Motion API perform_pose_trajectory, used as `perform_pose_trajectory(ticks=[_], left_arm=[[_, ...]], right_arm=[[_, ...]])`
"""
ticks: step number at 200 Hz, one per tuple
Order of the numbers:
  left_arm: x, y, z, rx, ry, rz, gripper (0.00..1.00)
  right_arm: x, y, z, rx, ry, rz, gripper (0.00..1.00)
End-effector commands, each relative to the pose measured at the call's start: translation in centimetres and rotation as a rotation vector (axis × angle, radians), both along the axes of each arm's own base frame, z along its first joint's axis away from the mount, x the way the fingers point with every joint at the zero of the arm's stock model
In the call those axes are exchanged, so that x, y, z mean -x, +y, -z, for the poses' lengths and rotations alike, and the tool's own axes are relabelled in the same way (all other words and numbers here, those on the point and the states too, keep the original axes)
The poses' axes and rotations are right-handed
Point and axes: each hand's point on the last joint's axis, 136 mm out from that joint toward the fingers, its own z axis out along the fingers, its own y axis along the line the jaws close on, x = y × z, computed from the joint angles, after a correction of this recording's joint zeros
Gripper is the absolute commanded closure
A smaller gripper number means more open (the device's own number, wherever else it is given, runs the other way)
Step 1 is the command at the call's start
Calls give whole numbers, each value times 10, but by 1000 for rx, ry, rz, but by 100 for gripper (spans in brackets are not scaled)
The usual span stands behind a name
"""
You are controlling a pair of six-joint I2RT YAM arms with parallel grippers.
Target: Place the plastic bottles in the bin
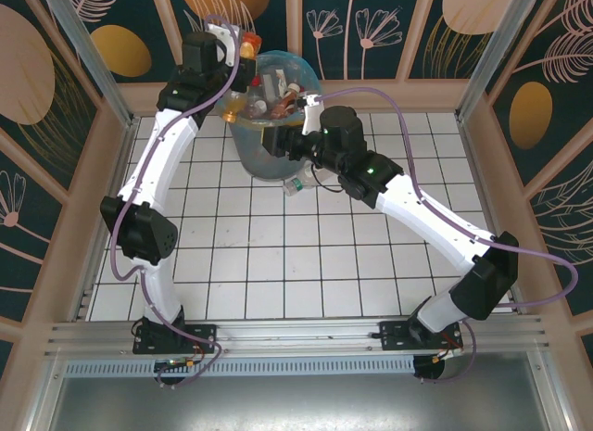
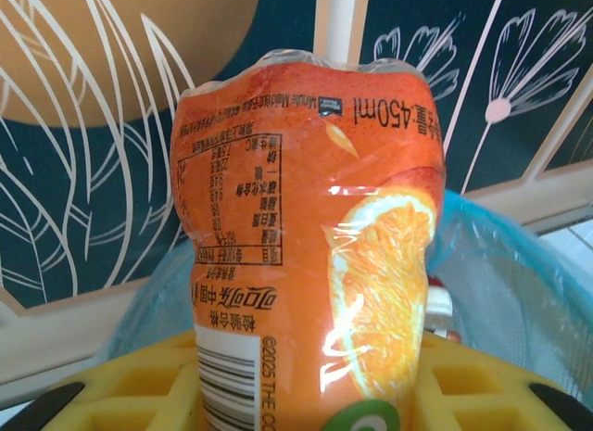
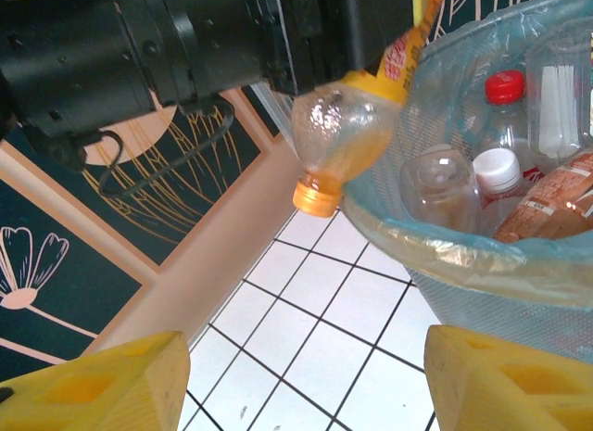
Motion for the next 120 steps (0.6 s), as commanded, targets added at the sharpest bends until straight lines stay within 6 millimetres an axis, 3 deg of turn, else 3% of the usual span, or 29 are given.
perform_pose_trajectory(ticks=[1,27,49,99,120], left_arm=[[10,3,-54,60,-116,3,60],[11,1,-69,74,-146,15,59],[4,1,-64,74,-153,7,59],[-28,-1,-13,25,-93,-31,53],[-32,1,-6,21,-76,-47,43]], right_arm=[[2,2,-16,-33,-42,-1,32],[0,5,-13,-32,-32,-7,32],[2,9,-10,-35,-22,-18,32],[10,13,11,-25,26,-25,31],[12,9,17,-27,31,-10,29]])
